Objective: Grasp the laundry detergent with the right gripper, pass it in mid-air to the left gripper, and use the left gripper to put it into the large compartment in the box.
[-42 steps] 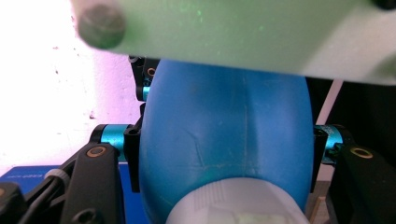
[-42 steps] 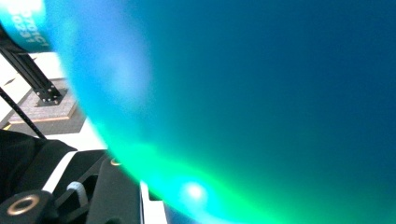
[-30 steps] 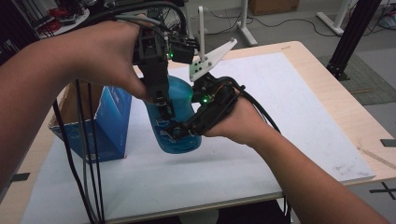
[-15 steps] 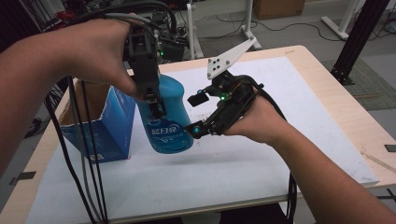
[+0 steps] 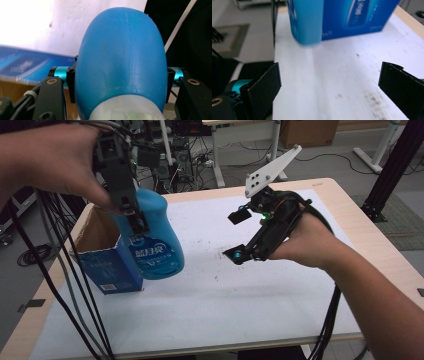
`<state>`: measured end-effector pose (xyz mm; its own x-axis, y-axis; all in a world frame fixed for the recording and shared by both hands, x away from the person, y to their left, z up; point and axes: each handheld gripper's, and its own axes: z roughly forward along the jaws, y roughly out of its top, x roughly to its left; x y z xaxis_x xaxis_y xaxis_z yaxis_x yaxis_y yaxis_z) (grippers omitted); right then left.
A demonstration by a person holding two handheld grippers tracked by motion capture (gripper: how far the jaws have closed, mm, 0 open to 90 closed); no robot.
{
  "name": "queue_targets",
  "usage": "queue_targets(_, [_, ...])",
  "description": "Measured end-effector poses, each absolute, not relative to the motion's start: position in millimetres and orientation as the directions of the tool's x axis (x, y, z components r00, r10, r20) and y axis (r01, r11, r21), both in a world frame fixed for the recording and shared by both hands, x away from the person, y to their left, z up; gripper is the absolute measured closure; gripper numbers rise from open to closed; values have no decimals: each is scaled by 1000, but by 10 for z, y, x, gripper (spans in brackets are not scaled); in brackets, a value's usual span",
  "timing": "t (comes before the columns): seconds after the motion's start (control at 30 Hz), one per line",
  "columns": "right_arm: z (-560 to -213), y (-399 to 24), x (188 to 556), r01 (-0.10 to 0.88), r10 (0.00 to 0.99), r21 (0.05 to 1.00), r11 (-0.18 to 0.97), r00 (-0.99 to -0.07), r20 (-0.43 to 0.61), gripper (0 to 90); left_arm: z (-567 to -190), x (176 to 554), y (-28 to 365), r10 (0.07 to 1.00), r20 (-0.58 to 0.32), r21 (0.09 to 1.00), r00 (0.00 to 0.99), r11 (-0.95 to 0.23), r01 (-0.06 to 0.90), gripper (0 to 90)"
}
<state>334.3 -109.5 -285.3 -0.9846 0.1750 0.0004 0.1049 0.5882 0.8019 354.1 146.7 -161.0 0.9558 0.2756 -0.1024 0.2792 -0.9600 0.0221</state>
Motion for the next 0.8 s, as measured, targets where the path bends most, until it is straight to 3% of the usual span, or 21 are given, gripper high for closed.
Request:
queue_targets(0.27, [-2742, -1170, 3394, 110, 169, 708, 698, -986, -13, 5, -1314, 3580, 1819, 400, -102, 36, 911, -913, 405, 389])
queue_targets(0.43, [-2702, -1231, 3381, 115, 172, 662, 741, -985, -21, 5, -1146, 3641, 1992, 528, -115, 49, 841, -843, 536, 389])
queue_targets(0.5, [-2702, -1254, 3388, 120, 180, 656, 745, -983, -25, 6, -1061, 3689, 2105, 627, -121, 64, 769, -769, 636, 388])
queue_targets(0.6, [-2709, -1276, 3390, 131, 191, 649, 749, -981, -22, 6, -1023, 3727, 2180, 688, -122, 59, 716, -715, 697, 388])
queue_targets(0.63, [-2715, -1281, 3392, 132, 192, 649, 749, -981, -22, 6, -1006, 3762, 2247, 751, -122, 52, 649, -648, 760, 388])
queue_targets(0.77, [-2723, -1293, 3396, 139, 201, 646, 751, -979, -23, 6, -990, 3800, 2310, 801, -121, 31, 586, -587, 809, 388])
queue_targets(0.8, [-2735, -1306, 3404, 144, 206, 645, 750, -978, -21, 6, -974, 3829, 2363, 847, -113, 12, 519, -522, 853, 388])
